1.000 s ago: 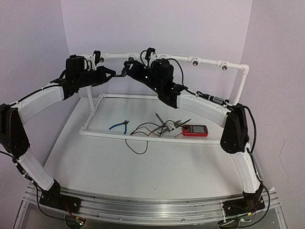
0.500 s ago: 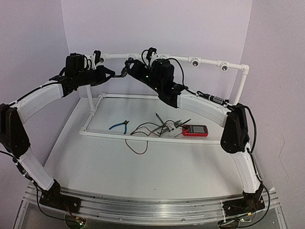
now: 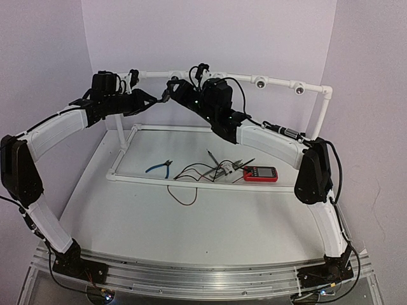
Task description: Install the water faucets
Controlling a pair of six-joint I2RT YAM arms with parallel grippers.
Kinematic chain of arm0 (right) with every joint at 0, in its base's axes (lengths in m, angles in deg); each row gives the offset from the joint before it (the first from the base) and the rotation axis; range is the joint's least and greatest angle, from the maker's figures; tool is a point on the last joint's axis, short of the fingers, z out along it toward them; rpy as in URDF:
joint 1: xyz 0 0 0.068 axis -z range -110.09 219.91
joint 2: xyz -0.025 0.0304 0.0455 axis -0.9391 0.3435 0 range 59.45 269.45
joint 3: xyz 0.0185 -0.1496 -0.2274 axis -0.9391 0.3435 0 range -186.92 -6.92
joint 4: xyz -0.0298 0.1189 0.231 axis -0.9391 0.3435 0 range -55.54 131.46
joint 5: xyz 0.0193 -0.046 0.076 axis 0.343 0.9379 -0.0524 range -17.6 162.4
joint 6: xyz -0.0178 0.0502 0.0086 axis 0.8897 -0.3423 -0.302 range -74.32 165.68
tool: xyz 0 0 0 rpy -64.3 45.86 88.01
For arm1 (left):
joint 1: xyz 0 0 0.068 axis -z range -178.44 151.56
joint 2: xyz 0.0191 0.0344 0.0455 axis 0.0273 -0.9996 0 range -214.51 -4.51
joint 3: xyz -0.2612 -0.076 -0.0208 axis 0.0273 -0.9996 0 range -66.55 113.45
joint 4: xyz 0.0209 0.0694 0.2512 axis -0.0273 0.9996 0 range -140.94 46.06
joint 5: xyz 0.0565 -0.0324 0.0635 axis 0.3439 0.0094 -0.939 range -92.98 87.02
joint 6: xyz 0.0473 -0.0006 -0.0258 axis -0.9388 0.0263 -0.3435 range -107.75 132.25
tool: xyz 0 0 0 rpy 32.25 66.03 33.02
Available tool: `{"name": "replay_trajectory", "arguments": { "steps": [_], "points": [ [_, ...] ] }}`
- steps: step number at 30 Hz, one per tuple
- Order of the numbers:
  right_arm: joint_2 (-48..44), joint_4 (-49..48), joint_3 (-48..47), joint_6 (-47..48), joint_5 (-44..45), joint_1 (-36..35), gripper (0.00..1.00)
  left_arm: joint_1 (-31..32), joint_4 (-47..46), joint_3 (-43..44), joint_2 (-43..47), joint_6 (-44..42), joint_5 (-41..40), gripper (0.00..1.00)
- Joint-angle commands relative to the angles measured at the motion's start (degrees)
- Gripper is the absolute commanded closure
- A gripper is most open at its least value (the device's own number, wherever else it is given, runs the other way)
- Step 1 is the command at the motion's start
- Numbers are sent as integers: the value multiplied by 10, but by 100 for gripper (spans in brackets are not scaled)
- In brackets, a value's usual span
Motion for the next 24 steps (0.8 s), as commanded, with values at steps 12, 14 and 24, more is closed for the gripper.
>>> {"name": "replay_trajectory", "arguments": {
  "steps": [12, 14, 24],
  "points": [
    [2, -8, 4, -16, 21, -2, 45, -1, -34, 54, -11, -121, -35, 100],
    [-7, -9, 17, -18, 27, -2, 46, 0, -45, 53, -3, -175, -56, 100],
    [-63, -15, 72, -10, 15, -1, 45, 42, -214, -38, 68, -547, -137, 100]
  ]
}}
